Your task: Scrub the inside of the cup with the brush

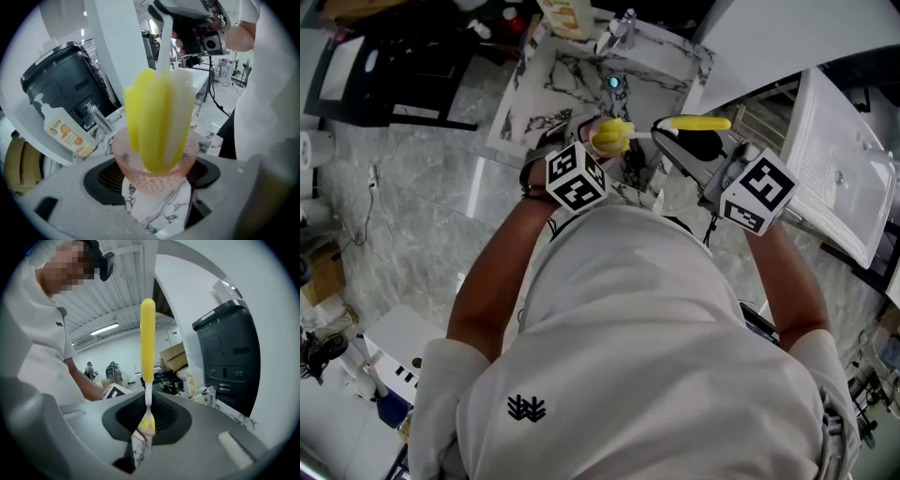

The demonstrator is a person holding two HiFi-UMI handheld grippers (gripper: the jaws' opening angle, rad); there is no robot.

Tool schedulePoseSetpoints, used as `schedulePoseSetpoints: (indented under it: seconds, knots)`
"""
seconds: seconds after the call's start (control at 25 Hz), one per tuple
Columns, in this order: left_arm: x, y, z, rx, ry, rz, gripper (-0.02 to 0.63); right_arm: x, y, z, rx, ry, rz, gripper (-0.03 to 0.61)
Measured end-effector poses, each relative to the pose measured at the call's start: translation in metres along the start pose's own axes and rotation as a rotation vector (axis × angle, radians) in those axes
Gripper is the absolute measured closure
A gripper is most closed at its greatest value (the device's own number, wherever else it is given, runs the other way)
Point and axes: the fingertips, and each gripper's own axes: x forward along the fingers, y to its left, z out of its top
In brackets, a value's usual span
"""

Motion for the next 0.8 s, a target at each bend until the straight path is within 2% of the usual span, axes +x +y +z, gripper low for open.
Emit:
schedulePoseSetpoints:
  seconds: [0.2,0.32,0.56,0.8]
  knots:
    - [-0.001,-0.004,0.009,0.019,-0.008,-0.013,0.238,0.017,0.021,-0.012,-0.151,0.068,0.043,0.537]
    - [-0.002,-0.008,0.016,0.036,-0.016,-0.019,0.238,0.029,0.027,-0.020,-0.205,0.088,0.055,0.537]
    - [-0.001,-0.018,0.014,0.052,-0.009,-0.046,0.238,0.036,0.023,-0.032,-0.201,0.096,0.061,0.537]
    - [-0.001,-0.020,0.006,0.048,0.001,-0.051,0.238,0.026,0.018,-0.015,-0.184,0.065,0.055,0.535]
